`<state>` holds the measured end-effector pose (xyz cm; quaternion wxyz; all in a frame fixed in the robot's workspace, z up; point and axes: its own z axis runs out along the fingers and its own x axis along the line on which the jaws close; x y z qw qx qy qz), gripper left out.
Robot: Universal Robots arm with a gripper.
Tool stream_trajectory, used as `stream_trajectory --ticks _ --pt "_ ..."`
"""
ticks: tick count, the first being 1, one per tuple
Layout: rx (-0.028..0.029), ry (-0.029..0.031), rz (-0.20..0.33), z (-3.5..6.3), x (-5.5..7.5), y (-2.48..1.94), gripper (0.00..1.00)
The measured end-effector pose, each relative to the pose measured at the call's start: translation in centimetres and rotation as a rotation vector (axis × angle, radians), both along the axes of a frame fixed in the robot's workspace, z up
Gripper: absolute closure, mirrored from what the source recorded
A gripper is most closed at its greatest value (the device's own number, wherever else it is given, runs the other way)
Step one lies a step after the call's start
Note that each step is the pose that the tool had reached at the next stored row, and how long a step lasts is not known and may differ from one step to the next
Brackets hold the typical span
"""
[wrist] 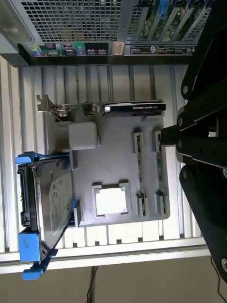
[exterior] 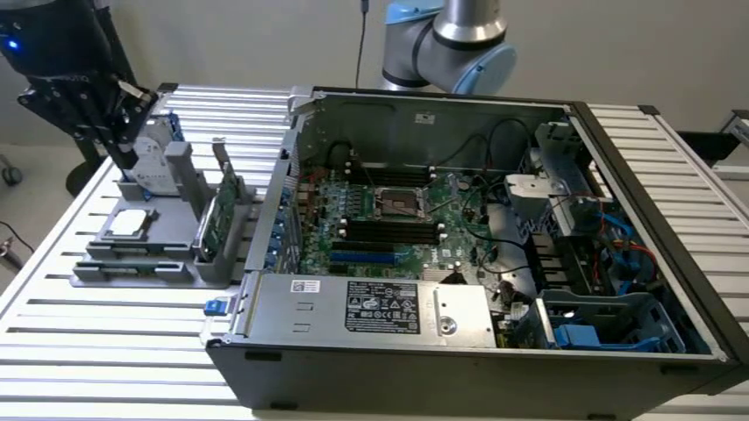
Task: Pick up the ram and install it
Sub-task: 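Reach for the ram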
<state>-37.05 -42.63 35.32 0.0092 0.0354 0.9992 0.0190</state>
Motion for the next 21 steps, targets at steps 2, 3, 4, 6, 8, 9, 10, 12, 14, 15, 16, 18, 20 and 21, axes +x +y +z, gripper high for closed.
stream_trajectory --ticks 2,3,4,6,8,9,10,12,14,15,16,18,20,21 --pt "-0.0020 0.0004 0.000 -0.18 -0.9 -0.02 0.89" --pt "-0.0030 0.0006 0.000 -0.27 -1.4 -0.03 0.89" --pt "-0.0041 0.0008 0.000 -0.35 -1.8 -0.04 0.89" --pt "-0.0064 0.0012 0.000 -0.52 -2.7 -0.06 0.89" --pt "-0.0096 0.0019 0.000 -0.68 -3.6 -0.07 0.89" --pt "-0.0113 0.0023 0.000 -0.75 -4.1 -0.08 0.89" --pt "-0.0132 0.0034 0.000 -0.82 -4.5 -0.08 0.89" --pt "-0.0182 0.0067 0.000 -0.92 -4.8 -0.10 0.89" --pt "-0.0201 0.0076 0.005 -0.95 -4.8 -0.12 0.89" --pt "-0.0202 0.0074 0.010 -0.98 -4.8 -0.12 0.89" --pt "-0.0201 0.0071 0.017 -1.00 -4.7 -0.12 0.89" --pt "-0.0202 0.0070 0.035 -1.06 -4.5 -0.12 0.89" --pt "-0.0203 0.0068 0.056 -1.14 -4.3 -0.12 0.89" --pt "-0.0203 0.0066 0.068 -1.19 -4.3 -0.12 0.89"
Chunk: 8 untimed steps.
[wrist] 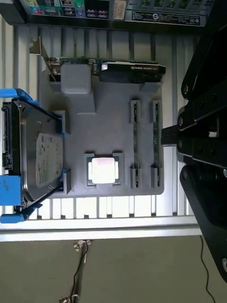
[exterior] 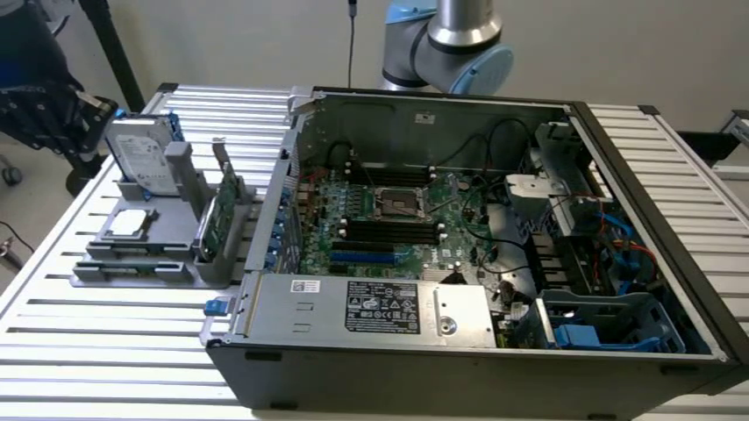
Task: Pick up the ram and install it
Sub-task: 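Reach for the ram, then pick up the ram and move it above insertion slot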
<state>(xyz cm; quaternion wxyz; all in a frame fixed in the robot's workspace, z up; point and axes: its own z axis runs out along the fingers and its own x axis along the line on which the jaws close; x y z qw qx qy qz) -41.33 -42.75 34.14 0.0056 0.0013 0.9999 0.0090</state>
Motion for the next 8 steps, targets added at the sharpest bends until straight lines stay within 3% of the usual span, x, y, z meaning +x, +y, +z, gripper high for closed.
stream_trajectory --ticks 2,8 --pt "0.0000 -0.0001 0.022 -0.06 0.03 0.00 0.89" --pt "0.0000 0.0001 0.024 -0.05 0.04 0.00 0.89"
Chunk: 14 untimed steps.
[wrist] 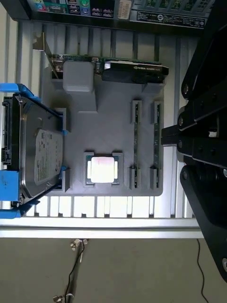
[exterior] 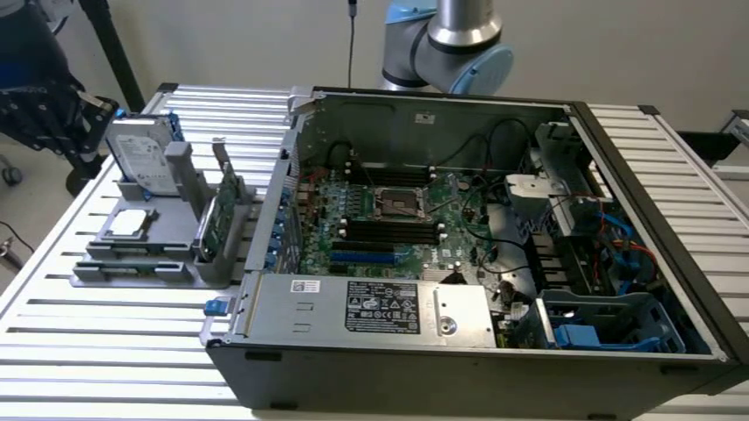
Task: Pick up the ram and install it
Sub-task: 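Pick up the ram and move it above insertion slot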
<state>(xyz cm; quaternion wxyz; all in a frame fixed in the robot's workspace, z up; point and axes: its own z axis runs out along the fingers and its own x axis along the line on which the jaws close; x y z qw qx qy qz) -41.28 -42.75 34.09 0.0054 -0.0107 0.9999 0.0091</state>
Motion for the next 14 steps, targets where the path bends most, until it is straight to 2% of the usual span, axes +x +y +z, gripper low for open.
stream_trajectory --ticks 10,14 --pt "-0.0003 0.0000 0.005 0.00 0.00 0.00 0.89" --pt "-0.0006 0.0000 0.072 0.00 -0.01 0.00 0.89"
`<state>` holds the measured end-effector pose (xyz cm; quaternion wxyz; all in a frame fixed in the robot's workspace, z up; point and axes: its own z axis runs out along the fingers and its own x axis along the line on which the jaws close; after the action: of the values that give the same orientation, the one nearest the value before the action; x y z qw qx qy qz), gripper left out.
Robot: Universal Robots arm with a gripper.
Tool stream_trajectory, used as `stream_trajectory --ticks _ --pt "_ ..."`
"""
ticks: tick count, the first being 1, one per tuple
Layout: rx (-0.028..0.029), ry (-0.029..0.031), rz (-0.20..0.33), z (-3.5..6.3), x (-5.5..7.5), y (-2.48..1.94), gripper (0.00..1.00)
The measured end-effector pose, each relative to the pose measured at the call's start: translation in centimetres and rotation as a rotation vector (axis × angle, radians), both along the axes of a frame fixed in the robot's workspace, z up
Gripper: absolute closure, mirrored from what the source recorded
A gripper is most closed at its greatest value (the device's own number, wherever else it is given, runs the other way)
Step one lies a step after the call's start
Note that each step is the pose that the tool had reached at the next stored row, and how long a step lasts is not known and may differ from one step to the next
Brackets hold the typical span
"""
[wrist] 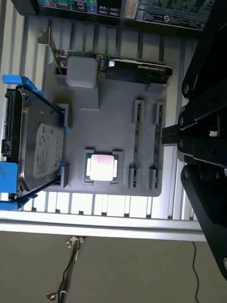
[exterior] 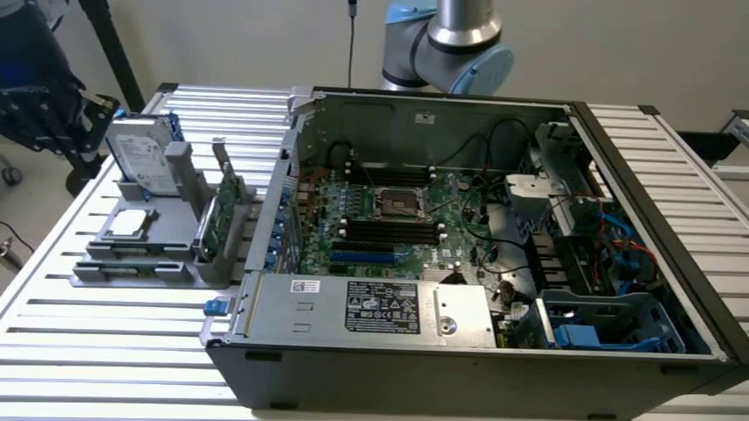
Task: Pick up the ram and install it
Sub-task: 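Pick up the ram and move it above insertion slot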
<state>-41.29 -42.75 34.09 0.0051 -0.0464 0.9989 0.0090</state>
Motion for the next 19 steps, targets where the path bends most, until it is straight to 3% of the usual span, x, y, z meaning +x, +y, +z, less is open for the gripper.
stream_trajectory --ticks 19 --pt "-0.0012 0.0000 0.347 -0.01 0.00 0.00 0.89"
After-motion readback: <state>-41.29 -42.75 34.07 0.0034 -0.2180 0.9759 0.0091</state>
